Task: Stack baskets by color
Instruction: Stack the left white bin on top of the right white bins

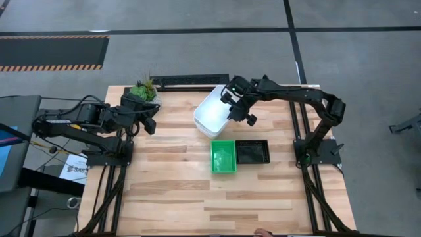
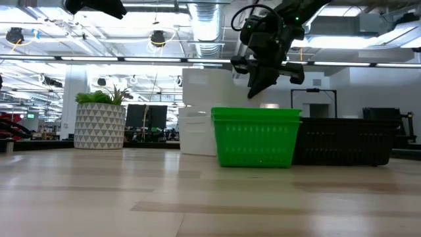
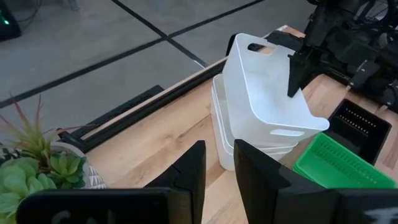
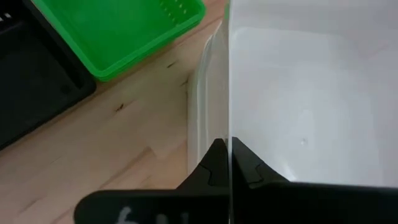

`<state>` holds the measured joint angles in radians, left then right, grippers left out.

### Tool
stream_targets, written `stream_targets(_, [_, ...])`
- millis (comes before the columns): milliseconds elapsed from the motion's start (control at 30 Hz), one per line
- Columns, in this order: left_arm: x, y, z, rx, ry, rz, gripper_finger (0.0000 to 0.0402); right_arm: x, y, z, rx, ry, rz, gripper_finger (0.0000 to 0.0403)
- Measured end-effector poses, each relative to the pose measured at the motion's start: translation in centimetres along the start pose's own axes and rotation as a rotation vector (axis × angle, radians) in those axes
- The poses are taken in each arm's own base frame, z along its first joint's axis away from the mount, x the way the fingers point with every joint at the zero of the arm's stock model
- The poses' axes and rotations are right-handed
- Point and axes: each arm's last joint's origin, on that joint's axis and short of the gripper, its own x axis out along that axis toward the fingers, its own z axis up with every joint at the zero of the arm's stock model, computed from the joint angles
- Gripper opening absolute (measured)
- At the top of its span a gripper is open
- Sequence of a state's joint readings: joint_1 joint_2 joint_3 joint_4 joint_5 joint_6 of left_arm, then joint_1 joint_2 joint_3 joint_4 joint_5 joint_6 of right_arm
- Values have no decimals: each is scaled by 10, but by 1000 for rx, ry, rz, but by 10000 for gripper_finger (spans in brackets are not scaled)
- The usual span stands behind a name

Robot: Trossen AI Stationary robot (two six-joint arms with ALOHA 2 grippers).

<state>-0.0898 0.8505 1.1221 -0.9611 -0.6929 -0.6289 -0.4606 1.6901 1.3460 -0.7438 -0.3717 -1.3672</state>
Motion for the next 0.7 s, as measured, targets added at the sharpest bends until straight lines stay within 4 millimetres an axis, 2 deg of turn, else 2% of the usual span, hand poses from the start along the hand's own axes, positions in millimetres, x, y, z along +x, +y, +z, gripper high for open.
stream_targets(200, [0,0,0,-1,-2,1,71,1,0,0,-2,-1,2,10])
stream_targets(467, [0,0,0,-2,-2,2,71,32,1,-17,51,7,107,7])
stream_targets(700, [0,0,0,8,-4,4,71,36,2,-22,67,17,125,23])
